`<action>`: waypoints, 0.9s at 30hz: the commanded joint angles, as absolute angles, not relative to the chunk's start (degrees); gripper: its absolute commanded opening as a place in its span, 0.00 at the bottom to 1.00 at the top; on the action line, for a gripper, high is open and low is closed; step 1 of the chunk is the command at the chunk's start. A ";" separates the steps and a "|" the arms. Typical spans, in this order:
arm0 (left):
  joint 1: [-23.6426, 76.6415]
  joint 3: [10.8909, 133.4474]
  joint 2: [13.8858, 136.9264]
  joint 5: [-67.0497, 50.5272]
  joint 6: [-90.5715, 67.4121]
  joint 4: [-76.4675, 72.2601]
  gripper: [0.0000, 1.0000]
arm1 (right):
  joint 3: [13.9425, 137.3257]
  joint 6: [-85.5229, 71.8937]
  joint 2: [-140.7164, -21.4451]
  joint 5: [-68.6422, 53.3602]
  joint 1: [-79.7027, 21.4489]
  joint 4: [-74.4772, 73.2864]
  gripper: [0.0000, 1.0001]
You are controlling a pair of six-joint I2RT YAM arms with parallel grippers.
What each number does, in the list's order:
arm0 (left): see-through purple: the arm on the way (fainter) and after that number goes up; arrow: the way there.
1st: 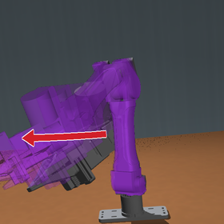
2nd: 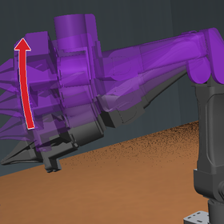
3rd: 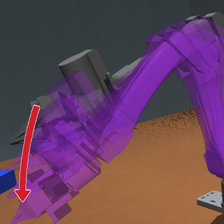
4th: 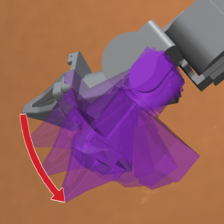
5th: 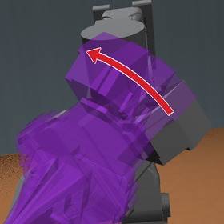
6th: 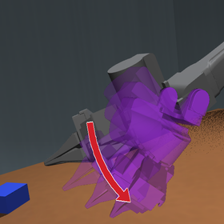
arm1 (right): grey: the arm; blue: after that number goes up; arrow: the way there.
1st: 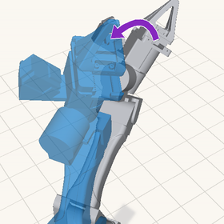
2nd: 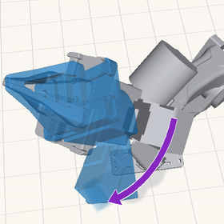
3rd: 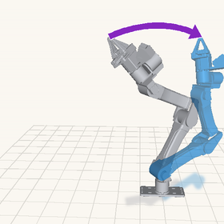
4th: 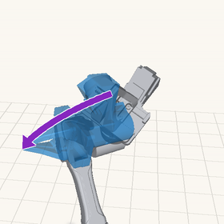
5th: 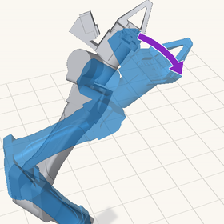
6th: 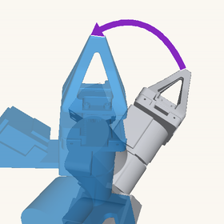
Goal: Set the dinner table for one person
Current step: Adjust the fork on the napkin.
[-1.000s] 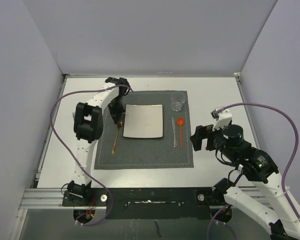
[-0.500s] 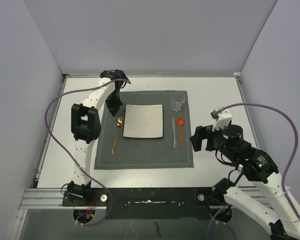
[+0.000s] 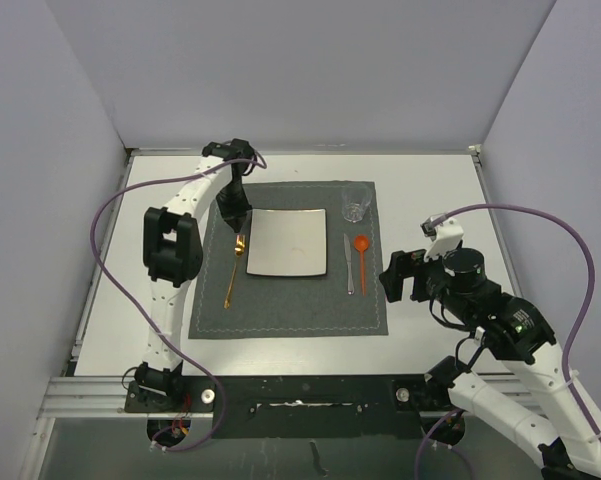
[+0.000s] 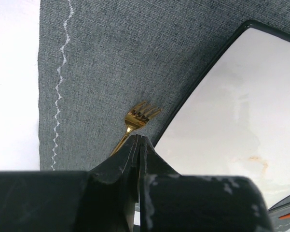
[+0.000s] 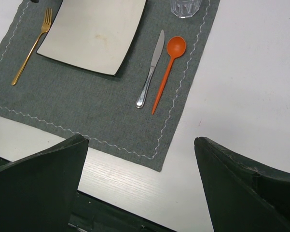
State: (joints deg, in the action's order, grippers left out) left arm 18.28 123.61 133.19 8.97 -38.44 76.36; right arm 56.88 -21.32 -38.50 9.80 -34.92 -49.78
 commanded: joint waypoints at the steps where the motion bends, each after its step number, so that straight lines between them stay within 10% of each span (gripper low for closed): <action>1: 18.88 123.60 133.62 7.84 -38.14 74.38 0.00 | 57.92 -21.53 -38.99 9.58 -35.15 -47.19 0.98; 27: 20.13 124.28 139.58 5.80 -38.58 71.74 0.00 | 58.18 -20.87 -39.73 10.89 -35.15 -47.64 0.98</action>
State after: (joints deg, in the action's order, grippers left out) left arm 19.86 121.10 137.67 6.37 -38.46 72.66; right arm 56.88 -21.43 -39.46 9.87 -34.92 -49.78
